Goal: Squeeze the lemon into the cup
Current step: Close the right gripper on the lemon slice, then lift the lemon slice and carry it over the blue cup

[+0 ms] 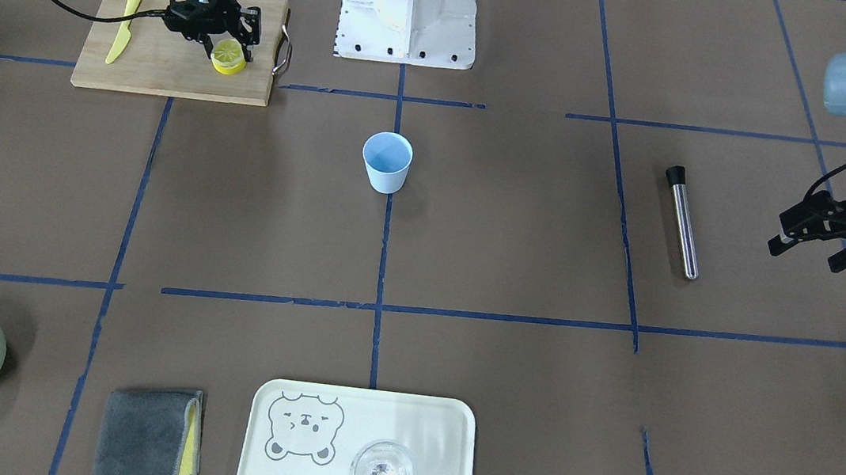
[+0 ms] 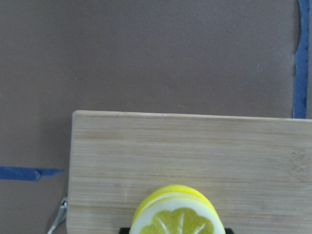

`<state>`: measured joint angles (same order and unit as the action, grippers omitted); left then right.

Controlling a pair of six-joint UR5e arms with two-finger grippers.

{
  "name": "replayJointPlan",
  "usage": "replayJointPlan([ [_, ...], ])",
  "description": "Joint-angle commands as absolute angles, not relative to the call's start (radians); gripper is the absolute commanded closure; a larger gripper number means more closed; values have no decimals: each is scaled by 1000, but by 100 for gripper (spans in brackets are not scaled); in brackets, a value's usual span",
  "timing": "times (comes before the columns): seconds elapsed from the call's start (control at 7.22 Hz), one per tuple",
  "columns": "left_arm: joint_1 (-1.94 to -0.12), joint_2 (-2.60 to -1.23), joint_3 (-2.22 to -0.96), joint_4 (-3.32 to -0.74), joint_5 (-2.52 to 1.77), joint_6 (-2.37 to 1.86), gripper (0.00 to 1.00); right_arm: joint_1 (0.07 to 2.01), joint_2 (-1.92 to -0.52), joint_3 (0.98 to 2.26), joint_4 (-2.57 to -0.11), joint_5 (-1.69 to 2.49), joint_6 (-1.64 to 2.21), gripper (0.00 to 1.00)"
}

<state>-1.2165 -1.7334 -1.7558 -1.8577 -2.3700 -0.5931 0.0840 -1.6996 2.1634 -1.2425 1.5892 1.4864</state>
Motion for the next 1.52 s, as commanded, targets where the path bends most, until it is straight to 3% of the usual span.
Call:
replayJointPlan([
  [0.0,-1216,-1733,-1755,-1858,-2370,-594,0,84,-1716,2183,-1243,1589,1486,56],
  [0.42,-1216,-1733,-1755,-1858,-2370,-592,0,84,-1749,2224,-1243,1589,1486,54],
  [0.69,-1216,-1733,-1755,-1858,-2370,-594,0,84,-1749,2227,-1243,1589,1486,46],
  [1.11,-1216,-1733,-1749,-1859,-2370,-592,0,92,-1747,2291,-1265,1589,1486,45],
  [1.39,-1216,-1733,-1744,-1859,-2370,-592,0,208,-1677,2356,-1382,1691,1486,45],
])
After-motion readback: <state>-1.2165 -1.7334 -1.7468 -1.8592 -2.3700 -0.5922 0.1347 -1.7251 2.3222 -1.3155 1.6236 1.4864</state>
